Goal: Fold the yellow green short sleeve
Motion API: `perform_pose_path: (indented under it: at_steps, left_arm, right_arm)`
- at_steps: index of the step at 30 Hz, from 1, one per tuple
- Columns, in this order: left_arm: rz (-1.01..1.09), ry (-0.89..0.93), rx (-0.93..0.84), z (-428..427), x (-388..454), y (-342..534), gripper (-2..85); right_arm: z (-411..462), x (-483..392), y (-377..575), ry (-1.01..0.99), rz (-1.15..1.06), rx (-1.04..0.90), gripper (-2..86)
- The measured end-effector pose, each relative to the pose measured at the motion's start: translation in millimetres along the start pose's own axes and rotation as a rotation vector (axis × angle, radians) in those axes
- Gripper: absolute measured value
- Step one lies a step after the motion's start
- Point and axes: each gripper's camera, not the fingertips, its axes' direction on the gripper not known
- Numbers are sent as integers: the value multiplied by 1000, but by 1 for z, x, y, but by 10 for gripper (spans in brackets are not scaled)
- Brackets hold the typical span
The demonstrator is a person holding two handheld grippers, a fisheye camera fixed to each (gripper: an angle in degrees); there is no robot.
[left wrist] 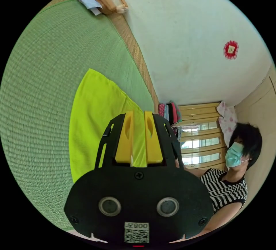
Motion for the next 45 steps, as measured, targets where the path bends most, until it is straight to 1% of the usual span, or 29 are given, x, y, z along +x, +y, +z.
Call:
perform_pose_path:
  at_steps: [1,3,5,6,7,11,13,14,16,17,23,29,37,40,45]
  left_arm:
    - [12,-14,-15,7,2,-1,69]
    - [71,-111,-64,36,10,-5,72]
    - [119,-176,-94,59,16,-9,74]
    - [154,-230,-112,74,21,-12,75]
    - [169,-262,-118,82,23,-13,75]
    - [266,-450,-183,134,30,-23,74]
    - [321,-537,-214,155,32,-25,71]
    - [344,-610,-238,170,31,-26,66]
    - [373,-689,-286,190,25,-25,53]
    - [396,-727,-264,195,24,-23,39]
    - [396,-705,-249,203,11,-16,9]
    - [427,-656,-194,199,13,-4,4]
    - [426,-633,-135,193,3,-7,4]
    - [416,-652,-143,199,-9,-15,4]
    - [362,-713,-197,212,-46,-24,3]
  right_arm:
    - [16,-6,5,29,-31,-21,80]
    - [51,-24,15,120,-122,-86,79]
    - [110,-52,34,304,-264,-159,78]
    - [126,-58,38,343,-301,-173,77]
    - [157,-68,47,428,-364,-196,78]
    - [256,-81,68,695,-537,-218,76]
    - [289,-78,75,798,-585,-212,74]
    - [308,-72,79,861,-600,-209,72]
    - [334,-59,83,921,-607,-226,68]
    - [347,-49,85,955,-602,-233,62]
    - [378,-30,101,1008,-633,-196,7]
    - [379,-26,116,947,-642,-139,-2]
    - [373,-24,124,883,-644,-58,-3]
    - [383,-11,115,885,-623,-77,-3]
    - [408,26,100,912,-556,-163,-2]
